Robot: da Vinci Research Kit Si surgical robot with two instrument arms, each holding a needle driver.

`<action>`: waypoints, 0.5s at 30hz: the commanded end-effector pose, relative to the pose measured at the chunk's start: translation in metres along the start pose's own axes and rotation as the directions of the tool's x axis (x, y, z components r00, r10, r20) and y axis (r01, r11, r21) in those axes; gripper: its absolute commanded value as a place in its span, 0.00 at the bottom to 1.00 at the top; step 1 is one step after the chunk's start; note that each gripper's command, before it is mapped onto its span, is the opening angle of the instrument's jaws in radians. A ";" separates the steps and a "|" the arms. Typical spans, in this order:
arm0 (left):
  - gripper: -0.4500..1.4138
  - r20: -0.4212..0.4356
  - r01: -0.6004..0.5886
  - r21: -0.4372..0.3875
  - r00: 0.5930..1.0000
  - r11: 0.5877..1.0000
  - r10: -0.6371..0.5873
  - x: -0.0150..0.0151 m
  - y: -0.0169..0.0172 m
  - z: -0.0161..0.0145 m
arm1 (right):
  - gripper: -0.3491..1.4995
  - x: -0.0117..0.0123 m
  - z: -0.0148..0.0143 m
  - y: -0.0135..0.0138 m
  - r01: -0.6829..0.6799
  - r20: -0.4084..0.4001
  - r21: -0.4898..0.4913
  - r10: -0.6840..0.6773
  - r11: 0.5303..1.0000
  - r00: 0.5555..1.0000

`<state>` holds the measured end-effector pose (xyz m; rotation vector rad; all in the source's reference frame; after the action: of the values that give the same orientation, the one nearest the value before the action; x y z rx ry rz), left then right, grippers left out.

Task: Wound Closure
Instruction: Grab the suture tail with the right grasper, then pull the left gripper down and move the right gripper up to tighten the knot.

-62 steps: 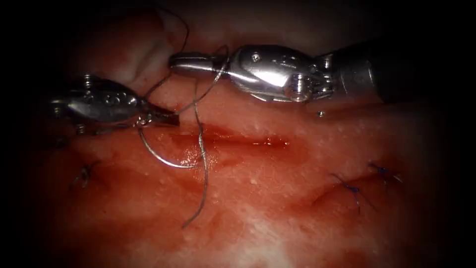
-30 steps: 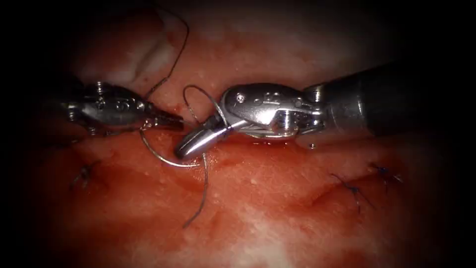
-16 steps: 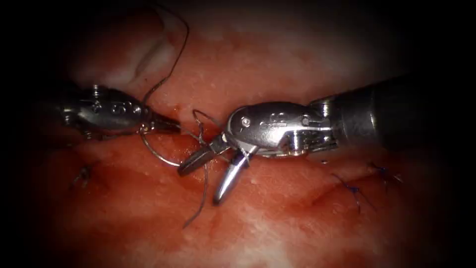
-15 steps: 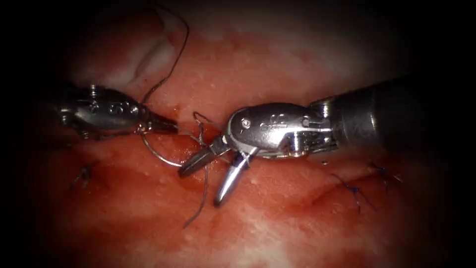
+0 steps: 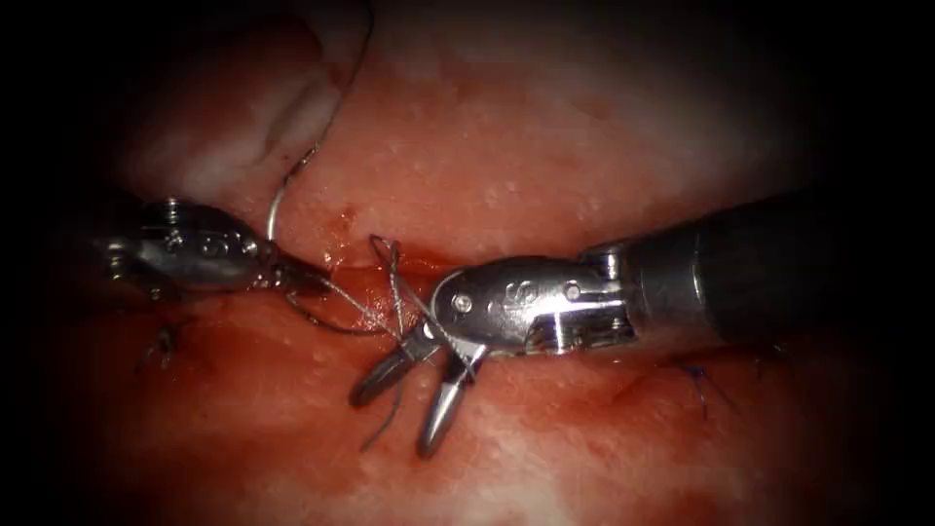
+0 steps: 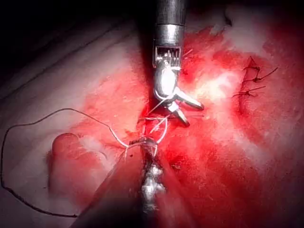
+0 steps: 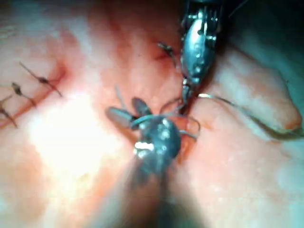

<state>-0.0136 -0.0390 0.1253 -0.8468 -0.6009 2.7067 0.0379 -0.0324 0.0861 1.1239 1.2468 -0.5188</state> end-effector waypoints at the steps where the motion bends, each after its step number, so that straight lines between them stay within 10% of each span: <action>1: 0.00 -0.001 -0.002 -0.002 1.000 1.000 0.002 0.0000 0.0000 0.0007 | 0.23 -0.0004 0.0008 0.0005 0.006 0.012 0.002 -0.006 1.000 1.000; 4: 0.00 -0.001 -0.005 -0.004 1.000 1.000 0.005 -0.0003 0.0000 0.0004 | 0.00 -0.0006 0.0011 0.0008 0.024 0.056 0.002 -0.024 1.000 0.998; 15: 0.00 0.021 -0.014 -0.007 1.000 1.000 0.014 -0.0015 0.0020 -0.0008 | 0.00 0.0022 -0.0053 0.0020 0.040 0.014 -0.142 -0.038 0.989 0.999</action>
<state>-0.0115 -0.0412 0.1237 -0.8237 -0.6133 2.7321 0.0371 -0.0265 0.0849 0.9806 1.2782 -0.4506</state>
